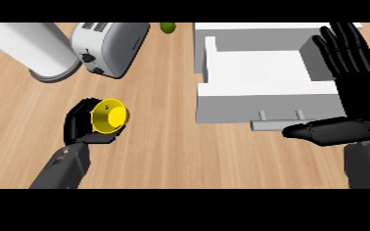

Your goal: Pick up the cup, place it into the drawer and close the drawer

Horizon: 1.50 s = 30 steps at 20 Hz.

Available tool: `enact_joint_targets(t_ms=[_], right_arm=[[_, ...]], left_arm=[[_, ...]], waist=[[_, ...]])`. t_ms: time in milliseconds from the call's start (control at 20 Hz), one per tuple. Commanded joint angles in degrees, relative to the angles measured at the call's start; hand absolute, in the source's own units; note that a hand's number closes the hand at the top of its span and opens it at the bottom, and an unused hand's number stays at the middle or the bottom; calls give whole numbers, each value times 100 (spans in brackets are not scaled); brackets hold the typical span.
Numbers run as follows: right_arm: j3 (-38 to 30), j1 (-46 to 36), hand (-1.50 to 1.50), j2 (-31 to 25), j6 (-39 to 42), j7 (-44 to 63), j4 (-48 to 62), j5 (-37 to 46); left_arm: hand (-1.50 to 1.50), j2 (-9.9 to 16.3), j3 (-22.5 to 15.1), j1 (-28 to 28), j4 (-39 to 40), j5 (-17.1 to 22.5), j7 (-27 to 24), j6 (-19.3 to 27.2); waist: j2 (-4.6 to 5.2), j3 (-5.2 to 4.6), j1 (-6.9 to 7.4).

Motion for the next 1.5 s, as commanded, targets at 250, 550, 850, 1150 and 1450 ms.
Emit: enact_joint_targets(t_ms=[250, 550, 850, 1150, 1450], right_arm=[[-130, -260, -150, -134, -47, 405, -45, -163], [-51, 185, -150, -92, 86, -204, 155, 143], [-123, -138, -150, -155, -57, 157, 118, 111], [-144, -69, -150, -129, -39, -63, 205, 156], [-353, 20, -150, -344, 210, 65, 7, -175]], left_arm=[[150, -540, -206, -527, -489, 17, -360, -165], [150, -688, -528, -1266, -1443, 36, 897, 33], [150, -959, -942, -1858, -2310, 25, 2259, 164], [150, -1104, -1646, -2578, -3033, 301, 3578, 1237], [150, -1107, -1950, -3595, -2443, 398, 4170, 2091]], waist=[[-35, 13, 64], [-81, 28, 160], [-67, 22, 148], [-60, 21, 105], [-34, 21, -5]])
